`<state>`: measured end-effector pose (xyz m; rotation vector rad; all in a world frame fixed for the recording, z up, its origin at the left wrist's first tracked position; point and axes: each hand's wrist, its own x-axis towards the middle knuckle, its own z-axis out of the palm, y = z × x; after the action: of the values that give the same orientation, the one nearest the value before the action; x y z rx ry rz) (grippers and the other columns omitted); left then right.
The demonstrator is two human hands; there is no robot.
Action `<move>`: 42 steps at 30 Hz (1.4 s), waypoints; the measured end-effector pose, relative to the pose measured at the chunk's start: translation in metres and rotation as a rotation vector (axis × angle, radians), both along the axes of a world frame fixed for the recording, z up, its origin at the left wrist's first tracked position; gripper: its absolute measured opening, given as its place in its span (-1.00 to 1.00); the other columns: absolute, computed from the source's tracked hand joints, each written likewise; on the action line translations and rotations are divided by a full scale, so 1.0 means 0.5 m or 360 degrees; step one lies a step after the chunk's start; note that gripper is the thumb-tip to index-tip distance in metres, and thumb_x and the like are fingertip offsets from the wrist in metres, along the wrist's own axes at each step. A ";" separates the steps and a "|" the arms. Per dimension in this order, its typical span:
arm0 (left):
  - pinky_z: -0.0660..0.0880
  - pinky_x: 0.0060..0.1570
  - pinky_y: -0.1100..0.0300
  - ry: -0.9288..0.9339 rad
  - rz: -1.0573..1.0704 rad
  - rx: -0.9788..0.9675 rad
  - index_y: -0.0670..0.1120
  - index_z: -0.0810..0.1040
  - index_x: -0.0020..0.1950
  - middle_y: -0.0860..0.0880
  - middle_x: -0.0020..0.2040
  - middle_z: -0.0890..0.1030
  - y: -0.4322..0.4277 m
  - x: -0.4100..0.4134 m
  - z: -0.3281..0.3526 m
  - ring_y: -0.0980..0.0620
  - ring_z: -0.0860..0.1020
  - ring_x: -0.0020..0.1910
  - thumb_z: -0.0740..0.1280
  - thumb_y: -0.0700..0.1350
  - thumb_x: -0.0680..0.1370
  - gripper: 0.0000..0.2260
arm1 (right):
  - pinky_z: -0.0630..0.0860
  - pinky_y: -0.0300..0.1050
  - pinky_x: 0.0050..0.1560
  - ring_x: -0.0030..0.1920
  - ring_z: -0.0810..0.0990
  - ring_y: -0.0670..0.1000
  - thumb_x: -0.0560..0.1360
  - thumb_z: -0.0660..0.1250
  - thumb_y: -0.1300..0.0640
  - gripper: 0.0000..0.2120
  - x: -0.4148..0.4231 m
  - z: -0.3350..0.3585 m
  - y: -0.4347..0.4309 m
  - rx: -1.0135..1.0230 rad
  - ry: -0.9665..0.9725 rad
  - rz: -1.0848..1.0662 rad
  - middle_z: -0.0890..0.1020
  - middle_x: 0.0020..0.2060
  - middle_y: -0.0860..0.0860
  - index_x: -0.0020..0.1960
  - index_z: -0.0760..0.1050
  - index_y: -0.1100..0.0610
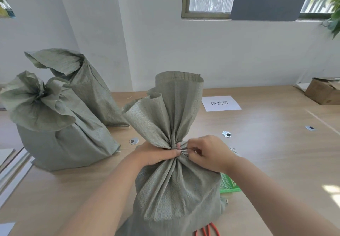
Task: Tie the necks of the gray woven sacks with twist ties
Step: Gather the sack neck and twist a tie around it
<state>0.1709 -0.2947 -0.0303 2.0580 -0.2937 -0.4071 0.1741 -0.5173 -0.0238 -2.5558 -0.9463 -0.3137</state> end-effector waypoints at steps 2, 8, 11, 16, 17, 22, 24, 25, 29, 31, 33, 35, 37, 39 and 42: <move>0.38 0.19 0.33 -0.0008 -0.0004 -0.0044 0.10 0.68 -0.04 0.20 0.06 0.67 -0.004 0.001 0.000 0.24 0.56 0.13 0.44 0.04 0.49 -0.91 | 0.44 -0.08 -0.32 -0.41 0.37 -0.14 0.40 0.23 -0.07 -0.86 0.001 0.000 -0.018 0.0181 0.0146 -0.0123 0.39 -0.47 -0.17 -0.19 0.50 -0.03; 0.28 0.24 0.36 -0.0155 0.0155 -0.0011 0.17 0.62 0.10 0.21 0.17 0.61 0.002 0.010 -0.014 0.30 0.50 0.18 0.50 -0.02 0.48 -0.78 | 0.37 -0.16 -0.32 -0.39 0.39 -0.07 0.49 0.36 0.21 -0.88 -0.008 -0.056 -0.084 0.0967 0.0642 -0.0694 0.52 -0.38 -0.06 -0.08 0.59 0.00; 0.28 0.18 0.43 -0.0153 0.0167 -0.0046 0.18 0.64 0.05 0.26 0.13 0.62 0.006 0.015 -0.014 0.42 0.48 0.14 0.49 -0.04 0.48 -0.81 | 0.30 -0.10 -0.35 -0.37 0.34 0.01 0.51 0.28 0.30 -0.81 -0.020 -0.110 -0.124 0.1262 0.0913 -0.1008 0.49 -0.35 0.07 -0.05 0.60 0.07; 0.29 0.05 0.55 -0.0175 0.0200 -0.0087 0.18 0.64 -0.02 0.32 0.04 0.61 0.006 0.020 -0.011 0.56 0.48 -0.01 0.48 -0.08 0.49 -0.84 | 0.41 -0.09 -0.25 -0.30 0.48 0.04 0.49 0.27 0.28 -0.82 -0.089 -0.220 -0.155 0.1162 0.1150 -0.1312 0.58 -0.27 0.06 -0.04 0.58 0.06; 0.29 0.05 0.54 -0.0177 0.0187 -0.0074 0.18 0.64 -0.03 0.32 0.03 0.61 -0.002 0.023 -0.016 0.55 0.48 -0.01 0.48 -0.08 0.49 -0.84 | 0.44 -0.10 -0.24 -0.27 0.51 0.03 0.48 0.28 0.27 -0.83 -0.109 -0.249 -0.160 0.1109 0.1179 -0.1378 0.60 -0.24 0.07 -0.04 0.58 0.05; 0.37 0.22 0.29 -0.0281 0.0239 -0.0035 0.19 0.63 -0.04 0.27 0.03 0.63 0.004 0.032 -0.012 0.31 0.54 0.10 0.48 -0.06 0.48 -0.85 | 0.44 -0.12 -0.28 -0.31 0.51 0.01 0.38 0.34 0.19 -0.92 -0.164 -0.358 -0.134 0.0912 0.1395 -0.1453 0.60 -0.29 0.04 -0.13 0.57 0.14; 0.37 0.25 0.26 -0.0283 0.0230 -0.0011 0.21 0.62 -0.05 0.28 0.03 0.63 0.000 0.031 -0.016 0.23 0.56 0.12 0.48 -0.05 0.48 -0.85 | 0.40 -0.09 -0.30 -0.36 0.45 0.02 0.34 0.31 0.12 -0.85 -0.185 -0.393 -0.120 0.0923 0.1421 -0.1530 0.51 -0.39 0.03 -0.26 0.47 0.22; 0.36 0.24 0.26 -0.0282 0.0224 -0.0010 0.22 0.62 -0.06 0.28 0.02 0.62 -0.003 0.029 -0.018 0.22 0.56 0.12 0.48 -0.05 0.49 -0.84 | 0.38 -0.07 -0.30 -0.37 0.42 0.03 0.32 0.27 0.06 -0.82 -0.193 -0.410 -0.118 0.0947 0.1432 -0.1597 0.45 -0.42 0.03 -0.32 0.39 0.18; 0.38 0.23 0.27 -0.0299 0.0225 -0.0025 0.22 0.61 -0.07 0.30 0.01 0.61 -0.009 0.025 -0.019 0.21 0.56 0.11 0.48 -0.06 0.49 -0.84 | 0.53 0.09 -0.25 -0.33 0.50 0.11 0.26 0.13 0.01 -0.84 -0.202 -0.487 -0.117 0.1022 0.1507 -0.1745 0.49 -0.42 0.08 -0.34 0.36 0.11; 0.38 0.22 0.28 -0.0306 0.0234 -0.0012 0.22 0.61 -0.07 0.30 0.00 0.61 -0.010 0.022 -0.021 0.21 0.56 0.12 0.48 -0.05 0.48 -0.84 | 0.53 0.08 -0.21 -0.30 0.51 0.10 0.35 0.17 0.13 -0.90 -0.219 -0.472 -0.094 0.0961 0.1537 -0.1786 0.50 -0.38 0.10 -0.32 0.36 0.13; 0.37 0.19 0.32 -0.0312 0.0233 -0.0001 0.21 0.62 -0.05 0.29 0.01 0.62 -0.010 0.019 -0.025 0.23 0.56 0.11 0.48 -0.04 0.48 -0.86 | 0.45 -0.02 -0.16 -0.23 0.46 0.04 0.49 0.22 0.27 -0.76 -0.240 -0.451 -0.062 0.0835 0.1607 -0.1758 0.45 -0.33 0.07 -0.32 0.29 0.10; 0.34 0.10 0.46 -0.0319 0.0223 -0.0002 0.19 0.62 -0.02 0.31 0.00 0.61 -0.010 0.016 -0.029 0.33 0.54 0.06 0.48 -0.03 0.48 -0.86 | 0.43 -0.12 -0.05 -0.09 0.46 0.02 0.58 0.28 0.20 -0.66 -0.254 -0.458 -0.036 0.0642 0.1720 -0.1705 0.46 -0.19 0.03 -0.29 0.23 0.00; 0.28 -0.01 0.63 -0.0338 0.0204 0.0011 0.18 0.62 0.01 0.34 -0.01 0.59 -0.011 0.012 -0.034 0.45 0.48 0.02 0.47 -0.03 0.49 -0.85 | 0.38 -0.28 -0.12 -0.09 0.49 0.04 0.57 0.34 0.16 -0.64 -0.263 -0.475 -0.018 0.0634 0.1788 -0.1681 0.46 -0.13 0.02 -0.26 0.21 -0.01; 0.26 -0.04 0.68 -0.0382 0.0195 0.0015 0.13 0.63 0.04 0.30 0.00 0.60 -0.010 0.010 -0.039 0.43 0.48 0.02 0.47 -0.04 0.49 -0.85 | 0.38 -0.27 -0.21 -0.07 0.62 0.09 0.53 0.38 0.03 -0.72 -0.268 -0.498 -0.012 0.0483 0.1679 -0.1678 0.57 -0.16 0.04 -0.21 0.30 0.05; 0.27 -0.02 0.68 -0.0430 0.0194 0.0020 0.11 0.64 0.05 0.25 0.02 0.62 -0.011 0.007 -0.039 0.38 0.51 0.03 0.47 -0.05 0.49 -0.85 | 0.36 -0.15 -0.20 0.03 0.66 0.16 0.47 0.33 -0.15 -0.68 -0.274 -0.528 -0.017 0.0223 0.1499 -0.1640 0.68 -0.05 0.09 -0.07 0.42 0.10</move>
<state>0.1745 -0.3003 -0.0499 2.1312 -0.3255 -0.0561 0.0373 -0.5258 -0.2879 -2.3683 0.7085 0.5152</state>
